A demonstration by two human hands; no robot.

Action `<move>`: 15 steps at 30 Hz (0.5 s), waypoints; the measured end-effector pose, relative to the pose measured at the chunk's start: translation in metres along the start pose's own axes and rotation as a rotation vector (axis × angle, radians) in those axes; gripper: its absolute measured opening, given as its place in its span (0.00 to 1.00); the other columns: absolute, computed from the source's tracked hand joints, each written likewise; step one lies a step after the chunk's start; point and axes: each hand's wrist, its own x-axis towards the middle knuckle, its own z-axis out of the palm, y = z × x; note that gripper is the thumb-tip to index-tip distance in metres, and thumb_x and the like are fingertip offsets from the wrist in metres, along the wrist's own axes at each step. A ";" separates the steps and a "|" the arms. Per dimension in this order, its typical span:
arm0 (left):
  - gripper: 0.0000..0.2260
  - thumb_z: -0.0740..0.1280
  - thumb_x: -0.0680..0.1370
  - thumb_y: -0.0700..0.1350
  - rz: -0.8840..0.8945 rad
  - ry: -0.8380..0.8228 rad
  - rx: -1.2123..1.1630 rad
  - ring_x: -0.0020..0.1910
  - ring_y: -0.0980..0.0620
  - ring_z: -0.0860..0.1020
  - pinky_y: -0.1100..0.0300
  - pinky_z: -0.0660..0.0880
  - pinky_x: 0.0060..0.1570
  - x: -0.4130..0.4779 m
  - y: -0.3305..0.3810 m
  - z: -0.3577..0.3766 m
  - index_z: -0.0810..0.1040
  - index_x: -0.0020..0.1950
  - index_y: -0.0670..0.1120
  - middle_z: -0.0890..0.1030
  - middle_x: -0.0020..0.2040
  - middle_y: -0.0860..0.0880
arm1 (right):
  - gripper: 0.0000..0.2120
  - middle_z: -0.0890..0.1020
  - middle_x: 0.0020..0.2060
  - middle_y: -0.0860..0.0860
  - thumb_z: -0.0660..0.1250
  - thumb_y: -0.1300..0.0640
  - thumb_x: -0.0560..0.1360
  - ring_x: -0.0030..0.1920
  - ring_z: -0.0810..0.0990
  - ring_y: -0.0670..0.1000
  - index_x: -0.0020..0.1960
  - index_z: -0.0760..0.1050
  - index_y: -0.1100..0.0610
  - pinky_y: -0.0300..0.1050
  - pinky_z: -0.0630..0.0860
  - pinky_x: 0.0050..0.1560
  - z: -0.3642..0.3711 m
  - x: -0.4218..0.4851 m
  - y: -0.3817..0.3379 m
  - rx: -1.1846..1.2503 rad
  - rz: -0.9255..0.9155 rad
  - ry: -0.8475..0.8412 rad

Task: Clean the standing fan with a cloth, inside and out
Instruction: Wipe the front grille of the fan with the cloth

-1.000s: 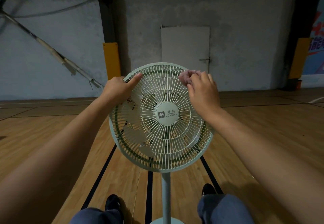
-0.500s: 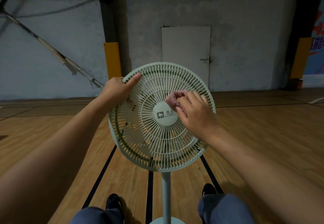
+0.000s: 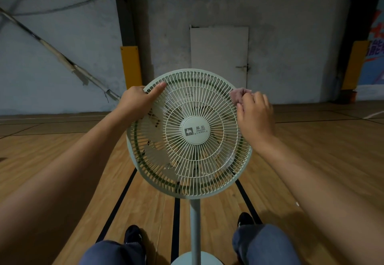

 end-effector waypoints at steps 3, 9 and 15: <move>0.49 0.52 0.57 0.92 0.003 0.005 0.005 0.25 0.63 0.81 0.67 0.70 0.18 0.000 0.002 0.000 0.82 0.44 0.49 0.81 0.26 0.63 | 0.11 0.80 0.58 0.57 0.63 0.57 0.83 0.59 0.77 0.57 0.62 0.78 0.62 0.53 0.77 0.60 0.005 -0.017 -0.021 0.089 -0.089 -0.046; 0.50 0.51 0.56 0.92 -0.005 0.011 0.039 0.23 0.56 0.82 0.64 0.74 0.25 0.001 0.001 -0.002 0.82 0.45 0.49 0.82 0.25 0.55 | 0.08 0.80 0.54 0.58 0.64 0.59 0.83 0.56 0.78 0.58 0.56 0.79 0.62 0.52 0.79 0.56 0.012 -0.050 -0.048 0.151 -0.264 -0.029; 0.52 0.50 0.54 0.93 0.004 -0.001 0.030 0.25 0.63 0.82 0.62 0.75 0.27 0.001 0.000 -0.001 0.82 0.44 0.49 0.81 0.28 0.63 | 0.09 0.80 0.52 0.57 0.62 0.56 0.83 0.53 0.78 0.58 0.53 0.78 0.61 0.56 0.78 0.54 0.008 -0.052 -0.033 0.123 -0.369 -0.027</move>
